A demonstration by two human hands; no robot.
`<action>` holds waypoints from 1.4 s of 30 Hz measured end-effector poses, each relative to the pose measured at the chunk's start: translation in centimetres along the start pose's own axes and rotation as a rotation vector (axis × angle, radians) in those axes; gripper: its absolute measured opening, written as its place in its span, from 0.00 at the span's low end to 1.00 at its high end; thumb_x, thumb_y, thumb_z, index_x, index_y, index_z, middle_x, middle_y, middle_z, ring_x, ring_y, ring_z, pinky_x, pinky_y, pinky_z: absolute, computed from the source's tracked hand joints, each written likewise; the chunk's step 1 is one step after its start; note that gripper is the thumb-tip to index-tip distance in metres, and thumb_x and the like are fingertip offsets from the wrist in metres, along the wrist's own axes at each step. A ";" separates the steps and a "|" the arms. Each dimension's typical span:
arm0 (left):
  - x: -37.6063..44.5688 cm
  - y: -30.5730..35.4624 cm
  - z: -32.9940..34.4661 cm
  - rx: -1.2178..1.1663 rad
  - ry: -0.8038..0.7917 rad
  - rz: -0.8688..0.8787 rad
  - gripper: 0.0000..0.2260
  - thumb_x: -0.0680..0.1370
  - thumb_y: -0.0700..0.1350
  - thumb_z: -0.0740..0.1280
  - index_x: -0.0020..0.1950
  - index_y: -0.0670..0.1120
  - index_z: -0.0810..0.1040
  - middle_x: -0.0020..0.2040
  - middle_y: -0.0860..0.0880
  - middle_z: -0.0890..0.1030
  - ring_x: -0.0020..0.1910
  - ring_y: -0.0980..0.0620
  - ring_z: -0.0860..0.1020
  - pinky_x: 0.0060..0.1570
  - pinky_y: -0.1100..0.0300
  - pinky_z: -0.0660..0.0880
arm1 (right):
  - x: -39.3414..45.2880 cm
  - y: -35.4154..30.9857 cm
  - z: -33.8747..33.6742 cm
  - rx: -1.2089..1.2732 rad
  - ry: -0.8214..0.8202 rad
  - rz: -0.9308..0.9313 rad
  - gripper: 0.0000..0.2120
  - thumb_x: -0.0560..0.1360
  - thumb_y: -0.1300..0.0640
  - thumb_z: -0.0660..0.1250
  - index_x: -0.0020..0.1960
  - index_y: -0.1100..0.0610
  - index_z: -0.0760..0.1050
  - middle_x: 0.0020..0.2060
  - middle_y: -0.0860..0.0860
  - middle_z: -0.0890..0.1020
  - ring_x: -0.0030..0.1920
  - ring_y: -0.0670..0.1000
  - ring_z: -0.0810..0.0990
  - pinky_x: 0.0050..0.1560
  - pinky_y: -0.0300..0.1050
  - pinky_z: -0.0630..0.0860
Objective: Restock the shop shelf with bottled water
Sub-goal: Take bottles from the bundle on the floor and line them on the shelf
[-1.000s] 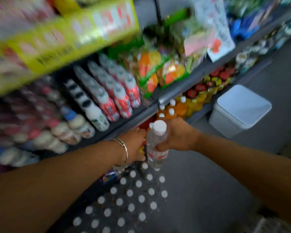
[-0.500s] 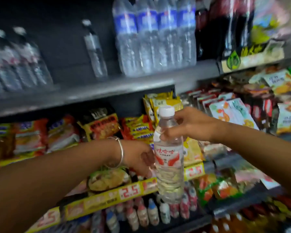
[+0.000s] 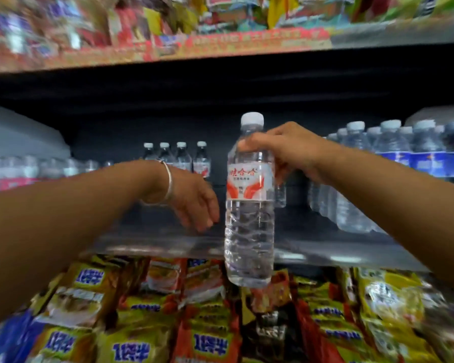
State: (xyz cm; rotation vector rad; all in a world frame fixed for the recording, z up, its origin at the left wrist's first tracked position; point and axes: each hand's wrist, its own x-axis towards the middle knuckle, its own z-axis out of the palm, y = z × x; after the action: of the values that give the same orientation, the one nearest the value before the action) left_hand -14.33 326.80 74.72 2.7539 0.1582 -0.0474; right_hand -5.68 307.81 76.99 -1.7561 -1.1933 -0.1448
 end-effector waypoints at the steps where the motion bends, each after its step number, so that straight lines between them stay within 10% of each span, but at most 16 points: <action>1: -0.1 -1.8 -1.4 -0.016 0.024 -0.022 0.08 0.72 0.33 0.69 0.44 0.47 0.78 0.35 0.52 0.82 0.32 0.60 0.81 0.34 0.67 0.75 | 1.7 -0.6 1.1 0.001 -0.002 -0.007 0.22 0.68 0.45 0.71 0.48 0.63 0.81 0.38 0.62 0.83 0.34 0.56 0.79 0.34 0.46 0.75; 19: 6.4 -27.4 -12.4 0.018 0.119 -0.321 0.04 0.77 0.38 0.65 0.43 0.43 0.77 0.37 0.51 0.78 0.37 0.53 0.79 0.41 0.61 0.76 | 29.2 -0.9 22.4 -0.017 -0.132 0.058 0.13 0.72 0.49 0.71 0.51 0.57 0.78 0.40 0.53 0.82 0.38 0.52 0.81 0.39 0.45 0.77; 24: 8.9 -30.3 -12.2 0.028 0.082 -0.306 0.02 0.76 0.38 0.66 0.47 0.43 0.77 0.44 0.44 0.80 0.48 0.46 0.80 0.43 0.59 0.76 | 33.0 0.9 25.6 -0.017 -0.167 0.086 0.08 0.72 0.53 0.71 0.47 0.56 0.78 0.38 0.52 0.82 0.36 0.52 0.80 0.43 0.49 0.79; 37: 11.5 -32.2 -12.8 0.149 0.124 -0.290 0.06 0.75 0.43 0.68 0.51 0.49 0.75 0.35 0.51 0.75 0.27 0.57 0.70 0.21 0.69 0.66 | 38.0 1.8 28.8 -0.018 -0.093 0.206 0.23 0.67 0.53 0.76 0.56 0.63 0.76 0.54 0.59 0.80 0.50 0.61 0.81 0.43 0.57 0.82; 42: 12.1 -32.4 -12.9 0.190 0.121 -0.307 0.09 0.75 0.43 0.68 0.55 0.47 0.76 0.37 0.48 0.75 0.30 0.52 0.69 0.27 0.65 0.67 | 38.9 1.9 29.6 -0.055 -0.058 0.193 0.24 0.64 0.50 0.77 0.53 0.64 0.77 0.49 0.59 0.83 0.41 0.61 0.84 0.43 0.57 0.82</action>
State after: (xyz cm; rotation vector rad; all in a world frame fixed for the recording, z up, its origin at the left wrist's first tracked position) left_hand -5.99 362.73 73.98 2.8948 0.6383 0.0234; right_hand 4.18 355.43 82.15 -1.9247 -1.0625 -0.0120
